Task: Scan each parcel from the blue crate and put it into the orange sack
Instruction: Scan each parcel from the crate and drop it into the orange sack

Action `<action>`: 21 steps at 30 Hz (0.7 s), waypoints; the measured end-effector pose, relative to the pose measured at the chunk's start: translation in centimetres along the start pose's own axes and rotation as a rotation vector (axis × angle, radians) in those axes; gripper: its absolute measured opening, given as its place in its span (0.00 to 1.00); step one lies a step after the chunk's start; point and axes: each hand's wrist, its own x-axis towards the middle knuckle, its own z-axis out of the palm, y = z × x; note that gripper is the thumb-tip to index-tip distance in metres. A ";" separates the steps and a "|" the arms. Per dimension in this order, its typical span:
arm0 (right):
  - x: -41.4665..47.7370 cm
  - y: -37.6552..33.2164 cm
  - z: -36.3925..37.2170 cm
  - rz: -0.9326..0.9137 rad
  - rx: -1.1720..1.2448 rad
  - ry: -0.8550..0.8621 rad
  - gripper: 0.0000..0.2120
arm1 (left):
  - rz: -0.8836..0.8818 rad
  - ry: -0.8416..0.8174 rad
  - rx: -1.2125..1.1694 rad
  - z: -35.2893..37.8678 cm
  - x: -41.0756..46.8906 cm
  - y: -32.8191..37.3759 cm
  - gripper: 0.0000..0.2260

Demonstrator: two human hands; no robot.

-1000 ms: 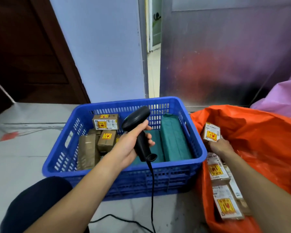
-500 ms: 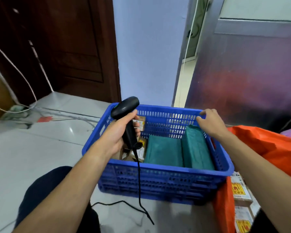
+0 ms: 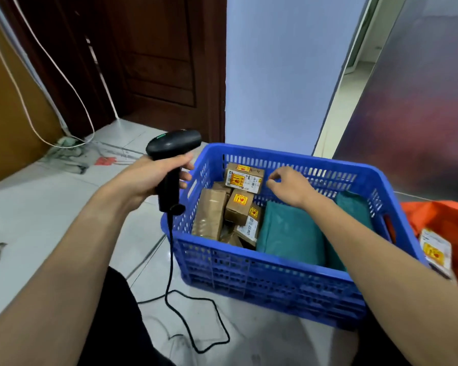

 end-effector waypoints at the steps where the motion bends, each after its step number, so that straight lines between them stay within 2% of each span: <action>1: 0.6 -0.2 0.7 0.002 0.003 -0.011 0.08 | -0.011 0.000 0.029 -0.3 0.3 -0.2 0.14; 3: 1.7 -0.6 2.2 0.004 0.009 -0.048 0.08 | -0.027 -0.019 0.064 -0.4 0.9 -0.5 0.14; 7: 3.2 -1.4 5.6 0.019 0.031 -0.158 0.07 | 0.048 -0.070 0.170 0.3 1.8 -0.4 0.08; 10: 4.0 -1.6 7.9 0.044 0.001 -0.242 0.08 | 0.049 -0.071 0.223 -0.3 3.0 -0.5 0.09; 16: 6.3 -3.2 10.9 -0.002 -0.043 -0.349 0.14 | -0.007 -0.044 0.218 -1.0 5.3 -1.2 0.13; 18: 7.6 -3.3 12.4 -0.014 -0.086 -0.366 0.18 | -0.020 -0.058 0.219 -0.9 5.8 -1.3 0.12; 21: 9.3 -3.7 13.9 0.019 -0.027 -0.374 0.26 | -0.029 -0.037 0.195 -1.2 6.2 -1.5 0.10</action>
